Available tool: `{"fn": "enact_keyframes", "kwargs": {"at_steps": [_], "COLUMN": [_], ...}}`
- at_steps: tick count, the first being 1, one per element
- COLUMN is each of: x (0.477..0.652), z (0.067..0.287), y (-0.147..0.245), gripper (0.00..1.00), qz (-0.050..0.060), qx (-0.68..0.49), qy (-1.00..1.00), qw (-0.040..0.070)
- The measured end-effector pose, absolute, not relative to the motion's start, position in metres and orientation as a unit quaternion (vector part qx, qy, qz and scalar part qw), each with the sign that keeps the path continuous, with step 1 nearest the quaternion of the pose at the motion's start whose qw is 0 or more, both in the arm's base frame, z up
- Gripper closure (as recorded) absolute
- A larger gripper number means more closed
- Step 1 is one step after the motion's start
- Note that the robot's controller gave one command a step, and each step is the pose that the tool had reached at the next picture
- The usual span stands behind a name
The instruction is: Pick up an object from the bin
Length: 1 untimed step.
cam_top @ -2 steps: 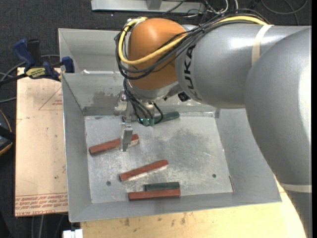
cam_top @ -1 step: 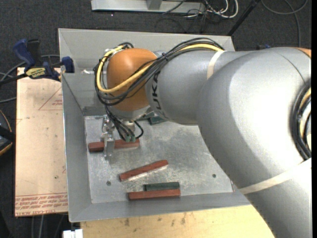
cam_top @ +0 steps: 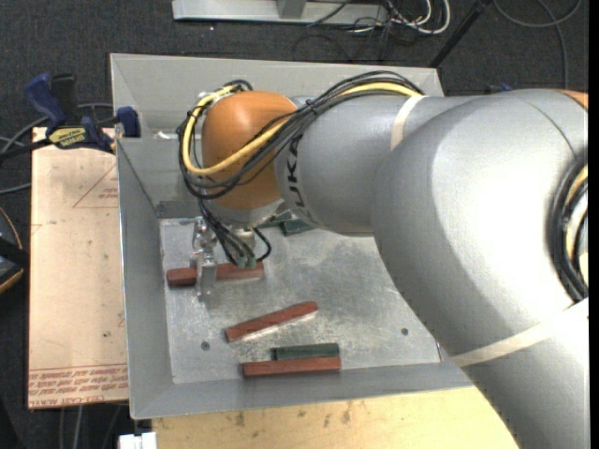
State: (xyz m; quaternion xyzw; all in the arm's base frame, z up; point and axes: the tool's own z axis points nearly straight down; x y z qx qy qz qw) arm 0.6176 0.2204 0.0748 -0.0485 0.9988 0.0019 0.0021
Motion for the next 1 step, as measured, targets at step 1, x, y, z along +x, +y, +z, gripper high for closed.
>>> {"fn": "enact_keyframes", "kwargs": {"at_steps": [1], "x": [0.5315], "z": [0.2729], "y": [0.2266], "gripper": [1.0], "qz": [0.002], "qx": [-0.074], "qy": [0.997], "qw": [0.003]}}
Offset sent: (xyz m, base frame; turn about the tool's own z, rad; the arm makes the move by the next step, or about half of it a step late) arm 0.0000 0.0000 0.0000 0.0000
